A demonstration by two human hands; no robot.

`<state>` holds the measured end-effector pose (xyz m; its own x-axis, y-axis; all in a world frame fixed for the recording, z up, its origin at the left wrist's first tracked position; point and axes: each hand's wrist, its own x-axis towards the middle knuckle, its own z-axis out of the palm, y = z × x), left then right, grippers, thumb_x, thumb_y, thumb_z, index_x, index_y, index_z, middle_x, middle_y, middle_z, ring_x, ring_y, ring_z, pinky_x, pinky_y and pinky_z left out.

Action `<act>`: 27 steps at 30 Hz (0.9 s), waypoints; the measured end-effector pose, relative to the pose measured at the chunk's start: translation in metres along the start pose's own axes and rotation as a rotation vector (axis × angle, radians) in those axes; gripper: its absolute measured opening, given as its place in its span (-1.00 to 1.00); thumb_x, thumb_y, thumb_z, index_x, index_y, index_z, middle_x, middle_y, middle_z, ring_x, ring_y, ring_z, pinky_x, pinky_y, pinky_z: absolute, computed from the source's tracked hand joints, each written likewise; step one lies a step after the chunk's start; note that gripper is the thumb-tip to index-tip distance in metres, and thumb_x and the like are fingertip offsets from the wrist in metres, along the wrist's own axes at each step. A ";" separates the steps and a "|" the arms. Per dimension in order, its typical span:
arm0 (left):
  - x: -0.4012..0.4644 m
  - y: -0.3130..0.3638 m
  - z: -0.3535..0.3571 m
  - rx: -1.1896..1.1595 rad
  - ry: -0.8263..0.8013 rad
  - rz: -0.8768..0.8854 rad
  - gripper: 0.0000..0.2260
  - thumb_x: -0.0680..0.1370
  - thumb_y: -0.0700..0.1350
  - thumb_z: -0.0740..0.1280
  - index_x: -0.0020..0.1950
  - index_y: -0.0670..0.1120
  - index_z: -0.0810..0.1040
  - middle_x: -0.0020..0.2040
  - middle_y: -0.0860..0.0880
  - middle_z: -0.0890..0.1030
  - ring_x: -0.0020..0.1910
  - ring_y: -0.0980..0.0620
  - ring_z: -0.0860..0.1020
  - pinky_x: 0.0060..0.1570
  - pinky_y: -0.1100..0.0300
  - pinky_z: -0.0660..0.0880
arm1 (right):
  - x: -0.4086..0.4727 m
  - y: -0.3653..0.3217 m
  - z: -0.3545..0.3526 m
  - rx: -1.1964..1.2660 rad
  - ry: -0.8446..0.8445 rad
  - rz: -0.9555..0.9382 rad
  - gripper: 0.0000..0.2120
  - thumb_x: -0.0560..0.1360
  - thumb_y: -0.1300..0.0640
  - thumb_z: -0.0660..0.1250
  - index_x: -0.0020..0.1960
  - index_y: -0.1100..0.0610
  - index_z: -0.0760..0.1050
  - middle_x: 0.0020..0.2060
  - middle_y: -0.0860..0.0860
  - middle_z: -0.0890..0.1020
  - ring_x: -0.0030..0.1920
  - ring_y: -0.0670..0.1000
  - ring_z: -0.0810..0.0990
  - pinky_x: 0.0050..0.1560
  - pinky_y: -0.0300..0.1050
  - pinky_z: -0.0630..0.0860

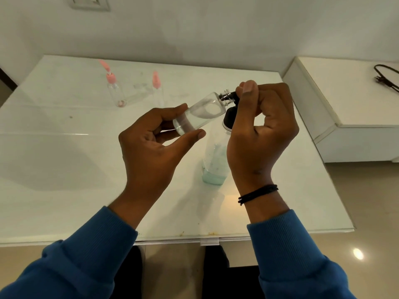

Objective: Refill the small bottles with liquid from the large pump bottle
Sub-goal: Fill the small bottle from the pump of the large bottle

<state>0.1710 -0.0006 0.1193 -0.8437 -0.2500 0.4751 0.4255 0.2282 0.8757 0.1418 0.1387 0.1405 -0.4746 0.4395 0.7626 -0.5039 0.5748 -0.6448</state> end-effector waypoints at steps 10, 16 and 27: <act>0.000 -0.001 -0.001 0.012 0.004 0.009 -0.61 0.40 -0.16 0.63 0.19 -0.11 0.63 0.06 0.05 0.68 0.05 0.09 0.69 0.00 0.29 0.63 | -0.001 -0.002 0.000 -0.015 0.002 0.014 -0.72 0.62 0.20 0.31 -0.24 0.23 0.59 -0.28 0.03 0.58 -0.26 0.15 0.53 -0.29 0.22 0.44; 0.000 0.000 0.000 0.019 -0.010 0.035 -0.61 0.41 -0.16 0.62 0.20 -0.11 0.62 0.08 0.04 0.68 0.07 0.06 0.69 0.01 0.28 0.63 | 0.005 -0.002 -0.001 -0.045 0.020 -0.008 -0.70 0.62 0.19 0.31 -0.27 0.24 0.59 -0.30 0.03 0.59 -0.28 0.16 0.52 -0.30 0.23 0.43; 0.001 0.000 -0.001 0.003 -0.011 0.023 -0.60 0.41 -0.16 0.63 0.20 -0.12 0.63 0.08 0.02 0.68 0.07 0.03 0.69 0.01 0.25 0.64 | 0.005 -0.001 -0.001 -0.035 0.025 -0.016 -0.73 0.62 0.21 0.32 -0.24 0.22 0.61 -0.28 -0.02 0.58 -0.27 0.15 0.52 -0.30 0.22 0.43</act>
<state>0.1704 -0.0015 0.1195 -0.8372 -0.2346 0.4940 0.4437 0.2365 0.8644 0.1407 0.1409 0.1445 -0.4485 0.4466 0.7742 -0.4852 0.6058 -0.6305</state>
